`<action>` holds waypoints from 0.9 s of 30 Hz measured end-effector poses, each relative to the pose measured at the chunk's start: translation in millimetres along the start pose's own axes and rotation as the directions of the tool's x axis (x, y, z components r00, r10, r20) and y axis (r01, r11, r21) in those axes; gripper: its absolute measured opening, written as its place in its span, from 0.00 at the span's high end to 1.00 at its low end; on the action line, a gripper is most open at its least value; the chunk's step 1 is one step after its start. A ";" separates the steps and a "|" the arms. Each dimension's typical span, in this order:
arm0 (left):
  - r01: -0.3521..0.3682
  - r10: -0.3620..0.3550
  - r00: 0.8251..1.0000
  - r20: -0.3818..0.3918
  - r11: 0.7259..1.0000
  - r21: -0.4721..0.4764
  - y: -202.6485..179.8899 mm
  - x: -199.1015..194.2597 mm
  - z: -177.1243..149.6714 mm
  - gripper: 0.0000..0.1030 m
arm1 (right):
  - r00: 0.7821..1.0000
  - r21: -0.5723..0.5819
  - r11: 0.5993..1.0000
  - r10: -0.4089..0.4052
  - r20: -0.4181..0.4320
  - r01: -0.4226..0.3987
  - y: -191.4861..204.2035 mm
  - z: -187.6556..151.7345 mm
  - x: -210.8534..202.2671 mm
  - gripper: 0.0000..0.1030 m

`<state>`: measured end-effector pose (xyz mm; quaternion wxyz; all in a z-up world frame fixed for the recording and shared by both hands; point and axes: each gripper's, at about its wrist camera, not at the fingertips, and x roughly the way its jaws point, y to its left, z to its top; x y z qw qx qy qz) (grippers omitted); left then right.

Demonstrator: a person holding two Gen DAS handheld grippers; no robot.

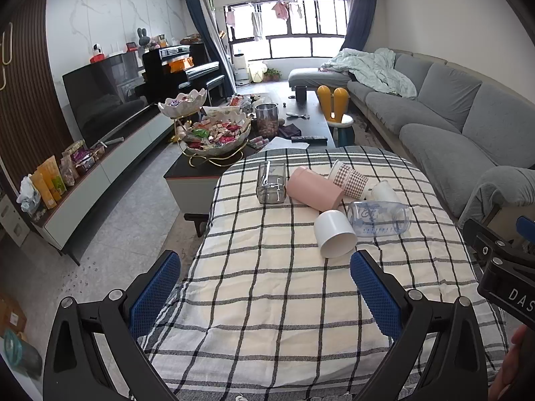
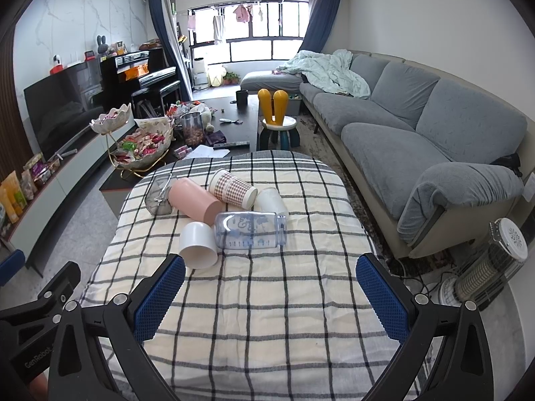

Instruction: Flip cup upside down

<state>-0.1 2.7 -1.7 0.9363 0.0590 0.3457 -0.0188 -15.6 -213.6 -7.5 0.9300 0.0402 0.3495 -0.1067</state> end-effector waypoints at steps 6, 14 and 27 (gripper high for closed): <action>0.000 0.000 1.000 -0.001 1.000 -0.001 0.0 -1.0 -0.8 0.00 | 1.000 0.001 1.000 0.001 0.000 -0.001 0.0 -0.2 0.3 0.01; -0.008 0.008 1.000 -0.010 1.000 -0.008 8.4 -1.0 -4.4 0.00 | 1.000 0.001 1.000 0.000 -0.001 0.000 0.0 -0.4 0.5 0.00; -0.007 0.007 1.000 -0.013 1.000 -0.010 8.8 -0.7 -4.5 0.00 | 1.000 0.000 1.000 0.001 -0.003 -0.001 1.2 -0.6 2.4 0.01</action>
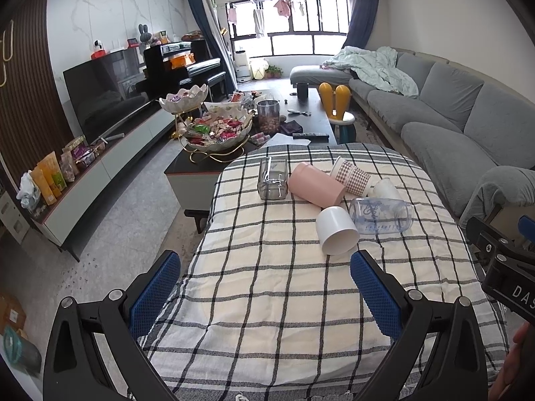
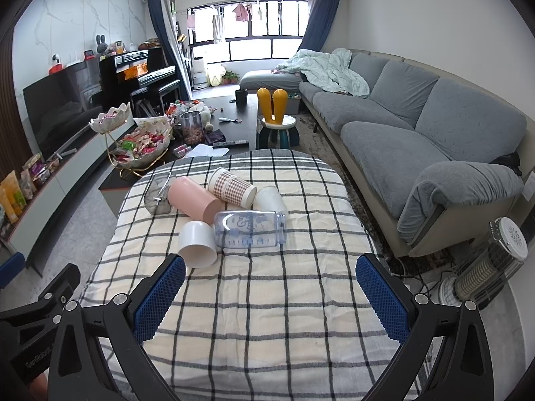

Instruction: Flip cup upside down

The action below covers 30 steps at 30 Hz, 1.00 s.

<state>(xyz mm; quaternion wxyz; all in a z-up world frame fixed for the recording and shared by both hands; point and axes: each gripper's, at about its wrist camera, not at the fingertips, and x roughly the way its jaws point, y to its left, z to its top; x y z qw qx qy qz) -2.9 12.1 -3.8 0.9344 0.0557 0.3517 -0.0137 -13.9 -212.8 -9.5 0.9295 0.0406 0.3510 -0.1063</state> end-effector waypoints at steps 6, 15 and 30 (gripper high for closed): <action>0.000 0.000 1.000 0.000 1.000 -0.002 -0.5 2.1 -1.7 0.00 | 1.000 0.000 1.000 0.000 0.000 0.000 0.9 -0.1 0.6 0.00; -0.017 0.017 1.000 -0.017 1.000 -0.011 1.5 12.9 -3.7 0.00 | 1.000 -0.006 1.000 0.006 -0.012 -0.006 4.3 -2.6 7.4 0.01; -0.096 0.091 0.994 -0.052 0.990 -0.107 47.6 52.9 -2.4 0.00 | 0.989 -0.048 0.996 0.075 -0.128 -0.082 60.8 12.8 76.4 0.01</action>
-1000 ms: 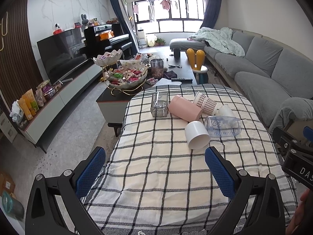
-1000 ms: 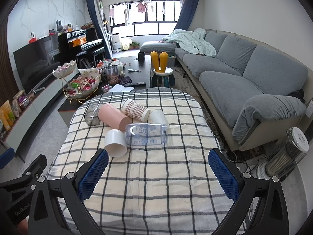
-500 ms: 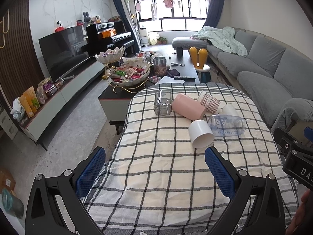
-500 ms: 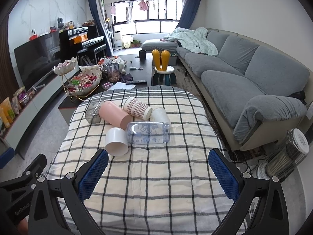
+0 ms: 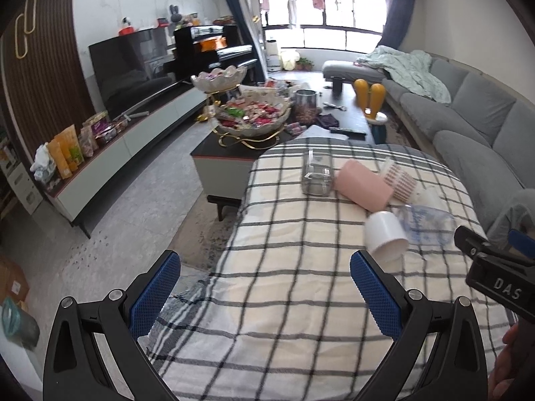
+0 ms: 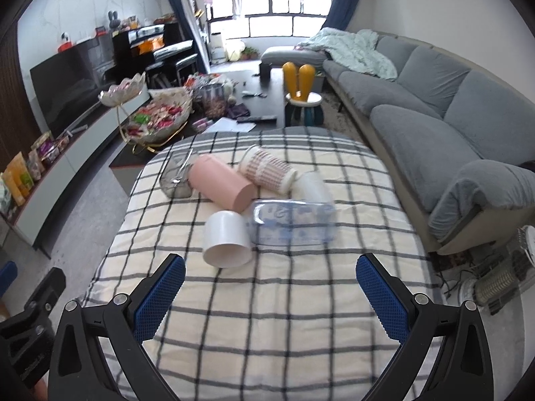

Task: Flip cup upside down
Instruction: 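Reach the right gripper to the white cup and close on it, then lift the white cup with the right gripper and rotate it rim-down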

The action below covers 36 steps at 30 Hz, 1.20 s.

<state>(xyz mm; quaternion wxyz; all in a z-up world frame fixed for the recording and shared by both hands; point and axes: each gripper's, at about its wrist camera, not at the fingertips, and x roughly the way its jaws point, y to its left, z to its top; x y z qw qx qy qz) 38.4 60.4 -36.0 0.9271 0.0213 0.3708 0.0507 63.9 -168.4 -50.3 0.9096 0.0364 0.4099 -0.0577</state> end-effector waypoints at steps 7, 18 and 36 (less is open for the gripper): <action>-0.014 0.014 1.000 -0.016 0.999 -0.037 19.9 42.9 3.5 0.00 | 0.998 -0.036 0.999 0.004 -0.065 -0.007 33.0 11.8 57.4 0.01; 0.010 -0.014 0.995 -0.096 0.999 -0.045 15.8 105.2 1.8 0.00 | 0.979 -0.072 0.997 -0.044 -0.198 0.031 49.7 11.7 142.2 0.03; 0.026 -0.036 0.987 -0.157 0.998 -0.065 20.2 118.8 -2.9 0.00 | 0.963 -0.023 0.998 0.050 -0.266 -0.059 48.5 4.0 167.3 0.33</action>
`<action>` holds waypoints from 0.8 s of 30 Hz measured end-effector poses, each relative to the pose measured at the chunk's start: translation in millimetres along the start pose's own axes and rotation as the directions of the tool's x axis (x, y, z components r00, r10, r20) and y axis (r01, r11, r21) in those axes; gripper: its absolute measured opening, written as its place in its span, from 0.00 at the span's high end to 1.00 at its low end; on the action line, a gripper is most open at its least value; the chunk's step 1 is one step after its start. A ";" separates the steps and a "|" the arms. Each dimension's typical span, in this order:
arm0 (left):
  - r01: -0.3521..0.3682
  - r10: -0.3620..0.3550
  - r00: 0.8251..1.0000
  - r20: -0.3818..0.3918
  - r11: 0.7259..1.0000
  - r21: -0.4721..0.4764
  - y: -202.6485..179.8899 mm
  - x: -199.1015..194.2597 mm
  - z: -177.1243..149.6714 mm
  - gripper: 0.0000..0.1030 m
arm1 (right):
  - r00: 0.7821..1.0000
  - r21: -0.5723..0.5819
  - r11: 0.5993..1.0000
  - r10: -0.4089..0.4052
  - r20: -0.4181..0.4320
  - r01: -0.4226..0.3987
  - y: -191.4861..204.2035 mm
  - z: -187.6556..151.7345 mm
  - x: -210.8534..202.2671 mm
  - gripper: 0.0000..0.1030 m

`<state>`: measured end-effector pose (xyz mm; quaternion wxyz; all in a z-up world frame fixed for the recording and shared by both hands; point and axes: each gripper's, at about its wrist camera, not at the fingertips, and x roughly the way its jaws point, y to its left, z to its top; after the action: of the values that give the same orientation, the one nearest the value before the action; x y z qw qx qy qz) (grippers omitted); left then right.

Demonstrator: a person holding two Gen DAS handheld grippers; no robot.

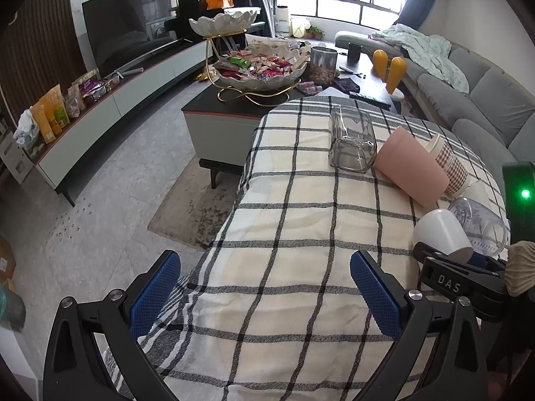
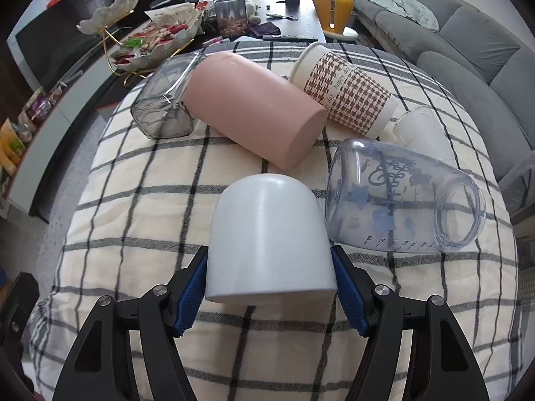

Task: Flip cup upside down
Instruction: 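Lift the white cup with the right gripper and rotate it rim-down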

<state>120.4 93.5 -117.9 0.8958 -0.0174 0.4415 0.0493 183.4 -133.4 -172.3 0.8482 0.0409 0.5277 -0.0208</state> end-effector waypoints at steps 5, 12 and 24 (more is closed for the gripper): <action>-0.001 0.001 1.000 0.014 1.000 0.005 6.9 -17.8 -4.3 0.00 | 1.000 0.004 1.000 0.024 0.000 -0.024 1.0 -9.8 -16.8 0.33; -0.018 0.018 0.999 0.038 1.000 0.007 26.2 -51.0 -23.4 0.00 | 0.998 -0.020 0.998 0.055 0.000 -0.055 17.6 -43.1 -43.6 0.33; -0.030 0.030 0.998 0.047 0.999 0.010 47.7 -89.3 -55.6 0.00 | 0.995 -0.087 0.995 0.044 -0.086 -0.052 43.9 -95.2 -59.8 0.33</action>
<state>17.5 130.2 -80.5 0.9050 -0.0049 0.4210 0.0608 75.3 -81.4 -158.4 0.8265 0.0164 0.5621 0.0250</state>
